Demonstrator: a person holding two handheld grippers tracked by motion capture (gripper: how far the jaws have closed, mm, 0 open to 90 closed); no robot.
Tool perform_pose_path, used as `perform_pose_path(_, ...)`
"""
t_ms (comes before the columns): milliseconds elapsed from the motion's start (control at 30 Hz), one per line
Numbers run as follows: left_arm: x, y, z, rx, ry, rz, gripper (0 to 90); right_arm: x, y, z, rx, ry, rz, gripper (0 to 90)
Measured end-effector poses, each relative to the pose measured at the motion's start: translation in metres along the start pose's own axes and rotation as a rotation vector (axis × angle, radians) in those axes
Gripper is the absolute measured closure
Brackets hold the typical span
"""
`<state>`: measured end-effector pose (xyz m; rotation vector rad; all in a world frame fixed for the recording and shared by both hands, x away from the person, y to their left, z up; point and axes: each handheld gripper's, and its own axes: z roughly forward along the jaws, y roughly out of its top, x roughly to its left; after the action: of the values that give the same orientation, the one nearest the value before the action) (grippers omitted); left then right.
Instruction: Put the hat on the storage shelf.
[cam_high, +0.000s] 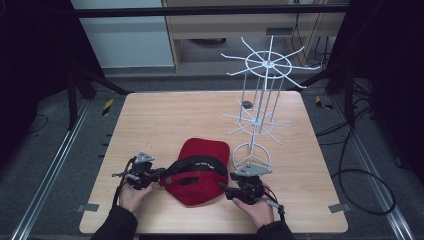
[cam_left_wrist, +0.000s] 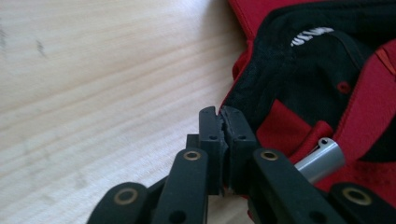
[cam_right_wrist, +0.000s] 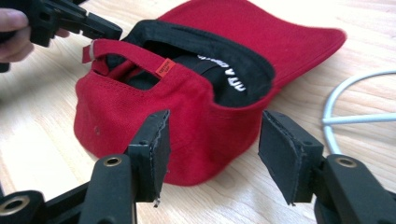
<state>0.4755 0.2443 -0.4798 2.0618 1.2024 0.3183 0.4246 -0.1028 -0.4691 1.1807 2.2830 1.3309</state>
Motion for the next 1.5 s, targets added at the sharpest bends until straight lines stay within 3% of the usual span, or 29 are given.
perform_pose_path(133, -0.001, 0.0, -0.001, -0.007, -0.002, 0.016, 88.1, 0.001, -0.001, 0.007, 0.02, -0.015, -0.002, 43.7)
perform_pose_path(200, -0.002, -0.001, -0.003, -0.037, -0.002, 0.026, 87.0, -0.001, -0.002, 0.012, 0.028, -0.031, -0.001, 44.5)
perform_pose_path(367, -0.001, -0.001, 0.001, -0.069, -0.029, 0.035, 61.0, -0.004, -0.004, 0.015, 0.05, -0.051, 0.0, 57.6)
perform_pose_path(533, -0.003, -0.001, 0.008, -0.017, -0.091, 0.036, 65.8, -0.008, -0.004, 0.019, 0.061, -0.049, 0.0, 70.7)
perform_pose_path(633, -0.004, -0.001, 0.009, 0.002, -0.085, 0.045, 76.3, -0.009, -0.004, 0.021, 0.062, -0.046, 0.008, 74.7)
perform_pose_path(733, -0.004, -0.001, 0.007, 0.015, -0.09, 0.027, 86.1, -0.011, -0.003, 0.021, 0.053, -0.037, 0.024, 80.7)
perform_pose_path(867, -0.004, -0.002, 0.006, 0.023, -0.096, 0.021, 87.7, -0.011, -0.001, 0.019, 0.032, -0.039, 0.018, 82.6)
perform_pose_path(1000, -0.008, -0.003, 0.007, 0.029, -0.097, 0.029, 88.0, -0.008, 0.008, 0.011, -0.031, -0.038, -0.014, 83.4)
perform_pose_path(1200, -0.016, -0.004, 0.009, 0.028, -0.106, 0.048, 87.8, 0.004, 0.023, -0.001, -0.131, -0.001, -0.07, 83.7)
perform_pose_path(1367, -0.012, -0.001, 0.003, -0.01, -0.107, 0.023, 78.2, 0.007, 0.026, -0.002, -0.129, -0.008, -0.088, 83.9)
perform_pose_path(1400, -0.01, 0.003, -0.006, -0.056, -0.106, 0.018, 71.4, 0.007, 0.026, -0.003, -0.129, -0.007, -0.088, 84.0)
perform_pose_path(1500, -0.011, 0.013, -0.024, -0.144, -0.128, 0.013, 65.2, 0.008, 0.026, -0.003, -0.126, -0.004, -0.09, 84.0)
